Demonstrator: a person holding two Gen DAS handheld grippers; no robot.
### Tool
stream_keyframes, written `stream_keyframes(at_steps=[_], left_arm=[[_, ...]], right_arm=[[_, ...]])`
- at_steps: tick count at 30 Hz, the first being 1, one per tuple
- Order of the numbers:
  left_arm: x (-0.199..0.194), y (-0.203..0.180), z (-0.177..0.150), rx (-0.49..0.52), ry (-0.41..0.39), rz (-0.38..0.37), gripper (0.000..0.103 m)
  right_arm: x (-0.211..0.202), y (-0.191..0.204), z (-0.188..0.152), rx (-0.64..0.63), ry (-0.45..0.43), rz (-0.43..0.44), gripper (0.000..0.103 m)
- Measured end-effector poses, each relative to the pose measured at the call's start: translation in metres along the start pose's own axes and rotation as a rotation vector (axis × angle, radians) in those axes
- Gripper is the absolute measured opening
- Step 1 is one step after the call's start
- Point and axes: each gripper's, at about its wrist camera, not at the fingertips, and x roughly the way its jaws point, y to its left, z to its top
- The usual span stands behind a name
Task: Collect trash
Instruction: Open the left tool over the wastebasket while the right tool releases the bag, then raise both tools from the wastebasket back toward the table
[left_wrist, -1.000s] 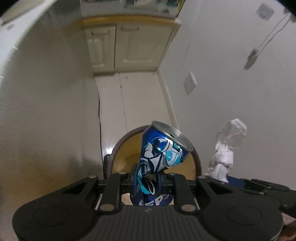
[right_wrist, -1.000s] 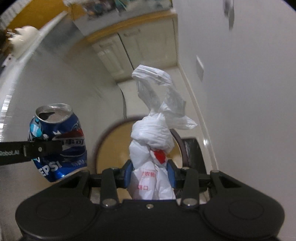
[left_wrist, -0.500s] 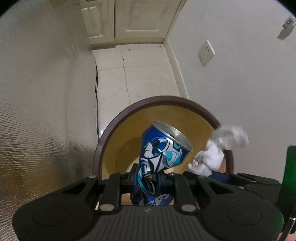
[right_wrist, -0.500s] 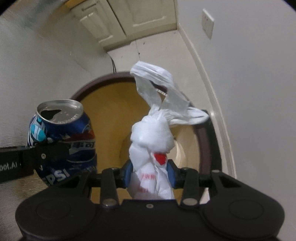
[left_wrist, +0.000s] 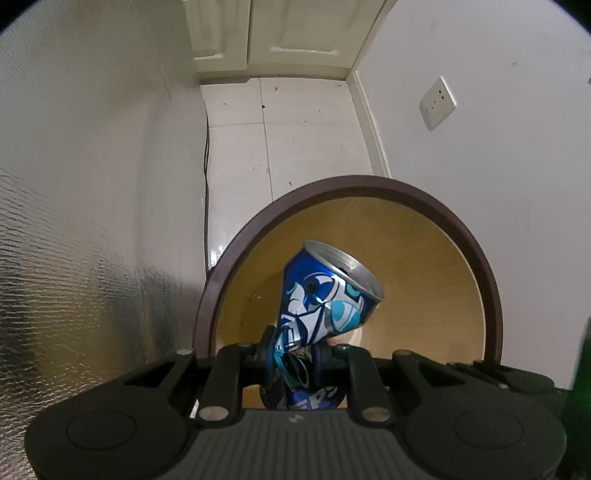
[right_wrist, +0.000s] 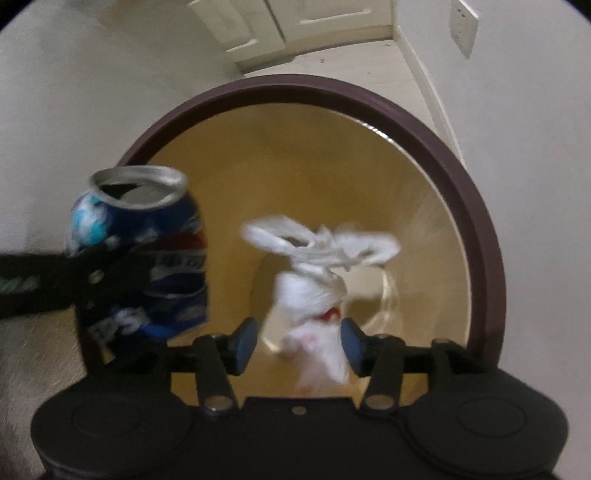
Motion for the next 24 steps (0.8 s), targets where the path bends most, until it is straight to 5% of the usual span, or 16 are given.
stream_keyframes(at_steps=[10, 12, 15, 24], left_arm=[[0.017, -0.006, 0.0, -0.001, 0.038, -0.024, 0.022], [0.018, -0.007, -0.001, 0.005, 0.049, -0.016, 0.031], [0.019, -0.01, -0.005, 0.029, 0.059, -0.002, 0.039], [0.013, -0.007, -0.017, 0.054, 0.09, 0.033, 0.041]], right_arm=[[-0.044, 0.01, -0.023, -0.015, -0.064, -0.03, 0.058], [-0.05, 0.009, -0.026, 0.0, -0.07, -0.038, 0.058], [-0.047, 0.007, -0.016, 0.003, -0.066, -0.045, 0.058], [-0.044, 0.006, -0.015, -0.001, -0.056, -0.063, 0.059]])
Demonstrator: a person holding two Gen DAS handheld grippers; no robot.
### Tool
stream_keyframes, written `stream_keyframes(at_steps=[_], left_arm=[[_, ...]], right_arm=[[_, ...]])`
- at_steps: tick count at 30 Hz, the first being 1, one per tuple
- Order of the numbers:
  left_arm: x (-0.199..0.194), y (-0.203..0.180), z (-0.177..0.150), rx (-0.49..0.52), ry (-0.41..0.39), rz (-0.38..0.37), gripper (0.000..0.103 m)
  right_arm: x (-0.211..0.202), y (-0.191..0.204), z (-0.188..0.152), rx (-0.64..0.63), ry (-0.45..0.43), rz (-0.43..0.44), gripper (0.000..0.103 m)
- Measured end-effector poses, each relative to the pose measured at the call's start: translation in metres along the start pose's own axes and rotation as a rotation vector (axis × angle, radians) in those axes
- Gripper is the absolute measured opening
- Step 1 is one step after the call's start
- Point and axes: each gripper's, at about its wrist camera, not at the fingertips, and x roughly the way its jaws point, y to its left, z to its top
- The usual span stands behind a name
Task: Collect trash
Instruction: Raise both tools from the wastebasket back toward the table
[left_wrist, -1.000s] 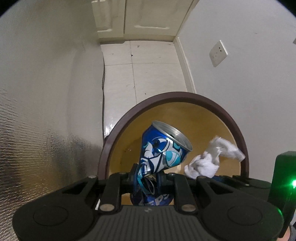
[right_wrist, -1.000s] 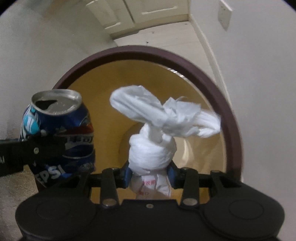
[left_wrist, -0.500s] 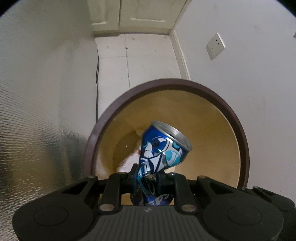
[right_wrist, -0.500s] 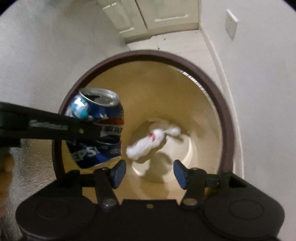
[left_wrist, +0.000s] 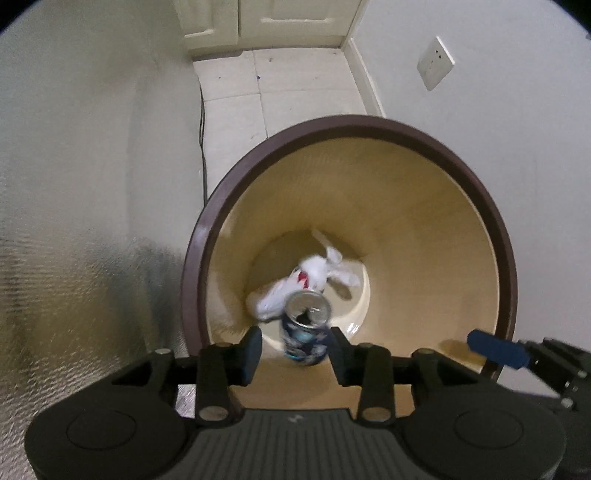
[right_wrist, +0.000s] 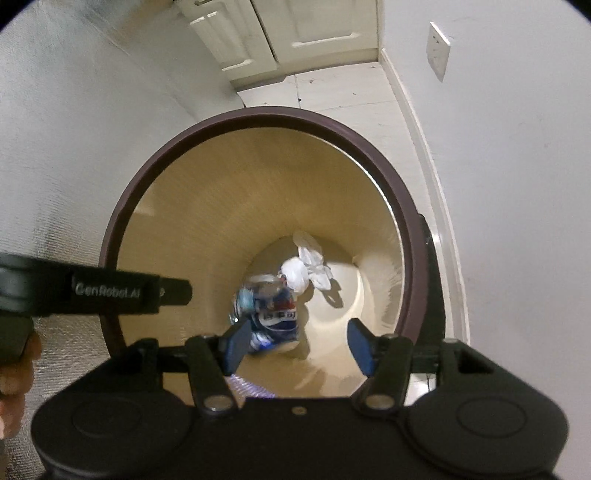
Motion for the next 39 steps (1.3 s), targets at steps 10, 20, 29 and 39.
stream_keyframes(at_steps=[10, 20, 29, 39], left_arm=[[-0.029, 0.004, -0.019, 0.026, -0.004, 0.007, 0.063], [-0.081, 0.011, -0.037, 0.036, -0.077, 0.022, 0.095], [-0.119, 0.021, -0.058, 0.015, -0.119, 0.044, 0.103], [-0.168, 0.023, -0.08, 0.033, -0.193, 0.06, 0.103]], right_arm=[[-0.016, -0.002, 0.0, -0.011, -0.005, -0.013, 0.067], [-0.062, -0.002, -0.008, -0.012, -0.044, -0.02, 0.083], [-0.108, 0.003, -0.02, 0.001, -0.099, -0.049, 0.103], [-0.155, 0.011, -0.03, -0.036, -0.138, -0.101, 0.103]])
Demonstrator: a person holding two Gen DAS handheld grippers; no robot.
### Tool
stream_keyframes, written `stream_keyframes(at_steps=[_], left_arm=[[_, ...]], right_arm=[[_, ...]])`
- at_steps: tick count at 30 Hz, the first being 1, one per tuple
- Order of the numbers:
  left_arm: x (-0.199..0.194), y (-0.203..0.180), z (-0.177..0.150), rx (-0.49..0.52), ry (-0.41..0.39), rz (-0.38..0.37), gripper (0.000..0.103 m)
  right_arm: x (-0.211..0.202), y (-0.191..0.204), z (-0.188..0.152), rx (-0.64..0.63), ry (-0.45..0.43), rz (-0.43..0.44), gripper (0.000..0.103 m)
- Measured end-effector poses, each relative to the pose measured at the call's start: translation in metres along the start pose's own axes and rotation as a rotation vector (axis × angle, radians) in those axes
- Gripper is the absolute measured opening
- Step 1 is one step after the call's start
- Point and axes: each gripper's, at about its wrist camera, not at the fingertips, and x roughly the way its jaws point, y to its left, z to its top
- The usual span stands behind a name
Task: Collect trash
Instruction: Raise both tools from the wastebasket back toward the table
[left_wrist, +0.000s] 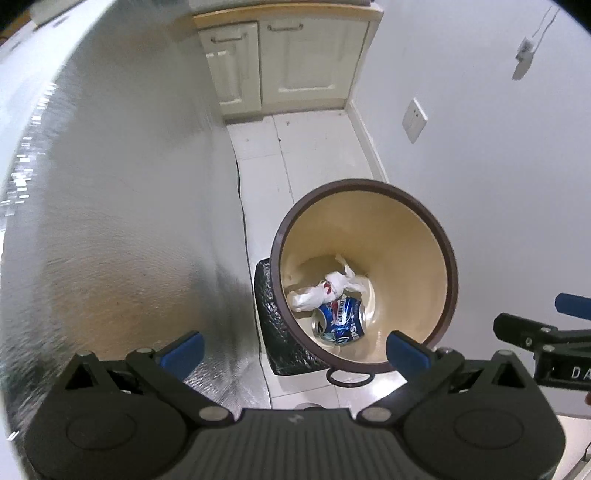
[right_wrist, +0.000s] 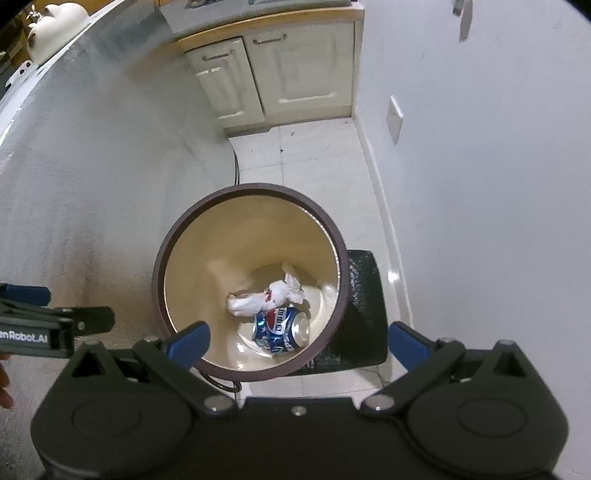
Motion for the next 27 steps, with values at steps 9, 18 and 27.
stream_keyframes(at_steps=[9, 18, 27], left_arm=[[-0.068, 0.01, -0.019, -0.018, -0.111, -0.007, 0.103], [-0.156, 0.033, -0.046, -0.032, -0.289, -0.034, 0.103], [-0.237, 0.074, -0.088, -0.047, -0.429, -0.045, 0.103]], right_arm=[[-0.065, 0.012, -0.007, -0.038, -0.079, -0.024, 0.103], [-0.143, 0.04, -0.019, -0.082, -0.213, -0.038, 0.103], [-0.226, 0.093, -0.041, -0.1, -0.371, -0.04, 0.103]])
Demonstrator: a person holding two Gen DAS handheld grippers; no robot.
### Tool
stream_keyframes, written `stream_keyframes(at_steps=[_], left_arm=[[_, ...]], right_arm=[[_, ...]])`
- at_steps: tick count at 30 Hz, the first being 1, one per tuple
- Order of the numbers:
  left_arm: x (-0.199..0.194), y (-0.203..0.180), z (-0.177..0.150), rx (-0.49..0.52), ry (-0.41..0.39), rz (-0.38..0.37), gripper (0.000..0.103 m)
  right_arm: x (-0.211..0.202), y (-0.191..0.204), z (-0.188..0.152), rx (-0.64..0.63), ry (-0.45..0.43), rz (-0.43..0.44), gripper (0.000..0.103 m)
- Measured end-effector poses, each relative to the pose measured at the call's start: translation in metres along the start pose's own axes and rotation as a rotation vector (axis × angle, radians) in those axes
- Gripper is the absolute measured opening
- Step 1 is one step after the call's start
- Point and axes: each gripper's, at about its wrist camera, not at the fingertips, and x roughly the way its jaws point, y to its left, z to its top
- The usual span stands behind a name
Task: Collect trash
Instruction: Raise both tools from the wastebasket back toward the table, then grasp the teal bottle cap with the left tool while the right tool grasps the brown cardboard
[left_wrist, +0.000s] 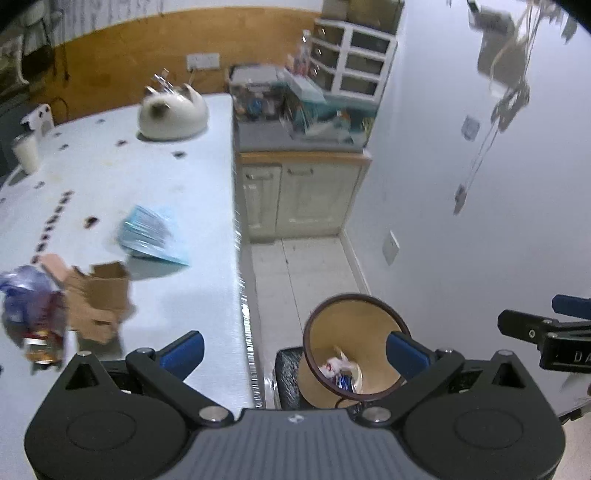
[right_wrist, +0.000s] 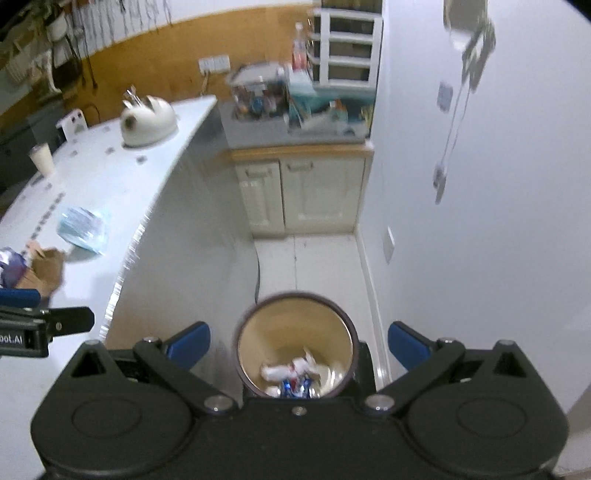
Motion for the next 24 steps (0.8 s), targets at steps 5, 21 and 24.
stream_keyframes(at_steps=[5, 21, 24], left_arm=[[-0.044, 0.026, -0.003, -0.018, -0.075, 0.011, 0.103], [-0.145, 0.143, -0.02, -0.053, -0.229, 0.099, 0.103], [-0.157, 0.166, -0.021, -0.061, -0.249, 0.121, 0.103]], right_arm=[[-0.038, 0.035, 0.002, -0.003, -0.074, 0.001, 0.103], [-0.106, 0.168, -0.001, -0.04, -0.232, 0.048, 0.103], [-0.112, 0.193, 0.0, -0.054, -0.258, 0.057, 0.103]])
